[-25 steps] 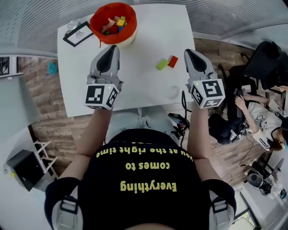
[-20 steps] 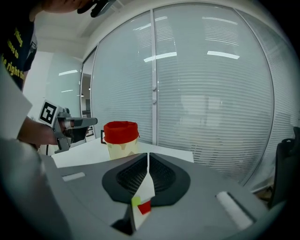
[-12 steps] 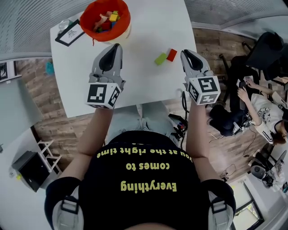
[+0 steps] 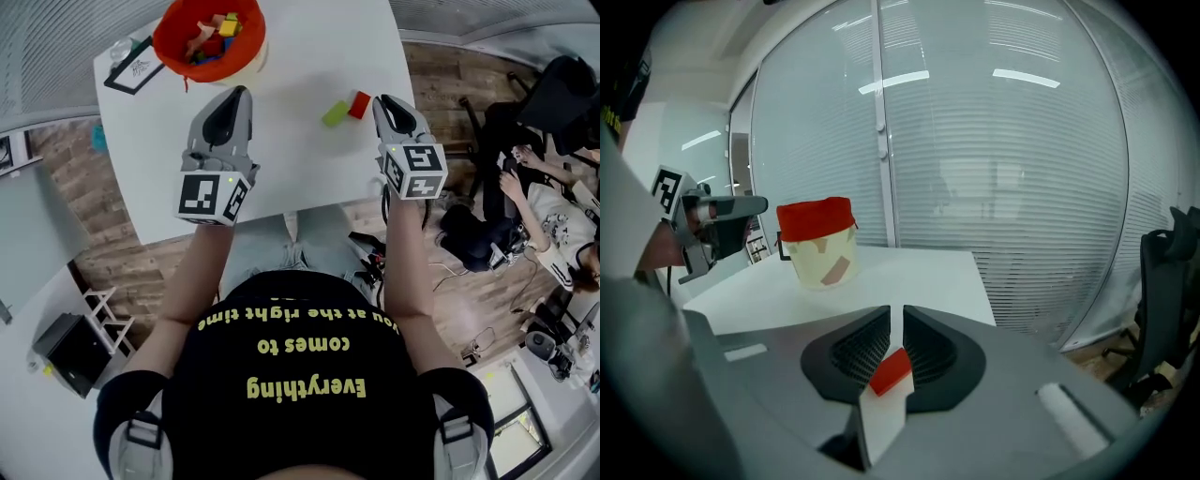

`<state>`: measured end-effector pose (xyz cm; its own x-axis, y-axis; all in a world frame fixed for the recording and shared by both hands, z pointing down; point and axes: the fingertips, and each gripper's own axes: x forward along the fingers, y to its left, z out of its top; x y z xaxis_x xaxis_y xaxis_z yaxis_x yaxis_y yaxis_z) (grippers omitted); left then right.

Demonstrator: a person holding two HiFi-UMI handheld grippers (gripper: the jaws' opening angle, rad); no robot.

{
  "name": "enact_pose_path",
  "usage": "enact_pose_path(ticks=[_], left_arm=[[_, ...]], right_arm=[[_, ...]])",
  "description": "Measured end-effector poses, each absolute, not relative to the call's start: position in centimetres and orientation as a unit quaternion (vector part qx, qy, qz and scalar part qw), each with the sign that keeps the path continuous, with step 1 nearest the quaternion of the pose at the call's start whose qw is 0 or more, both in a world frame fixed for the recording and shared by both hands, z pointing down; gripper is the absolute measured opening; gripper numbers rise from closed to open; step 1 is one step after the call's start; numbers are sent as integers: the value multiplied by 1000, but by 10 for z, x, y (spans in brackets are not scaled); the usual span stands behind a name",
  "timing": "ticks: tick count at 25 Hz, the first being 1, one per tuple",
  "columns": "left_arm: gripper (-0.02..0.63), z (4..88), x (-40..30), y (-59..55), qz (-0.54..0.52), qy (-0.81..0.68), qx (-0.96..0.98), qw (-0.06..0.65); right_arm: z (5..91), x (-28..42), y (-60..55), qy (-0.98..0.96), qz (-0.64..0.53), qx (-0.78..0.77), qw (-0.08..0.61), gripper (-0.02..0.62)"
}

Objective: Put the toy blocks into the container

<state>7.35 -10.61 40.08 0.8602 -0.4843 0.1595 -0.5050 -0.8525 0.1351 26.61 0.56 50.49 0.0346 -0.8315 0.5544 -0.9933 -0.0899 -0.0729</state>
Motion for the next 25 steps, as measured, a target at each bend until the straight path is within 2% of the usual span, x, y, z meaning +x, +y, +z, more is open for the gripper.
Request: enact_pose_path(ticks=[5,9,13,25], left_arm=[[-2,410,78,-110,66,-252,961,94],[-2,415,81,-111,70,-244,963,93],[-2,416,82,-112,73,-244,962,98],[-2,422,75,-119,82,-248,960,105]], right_arm=[[525,267,5,-643,258,700,173,55],[543,268,1,-635,261,703,185,87],[569,267,-1,-623,296,699,192,159],[601,261,-10,-610,346,687,193,229]])
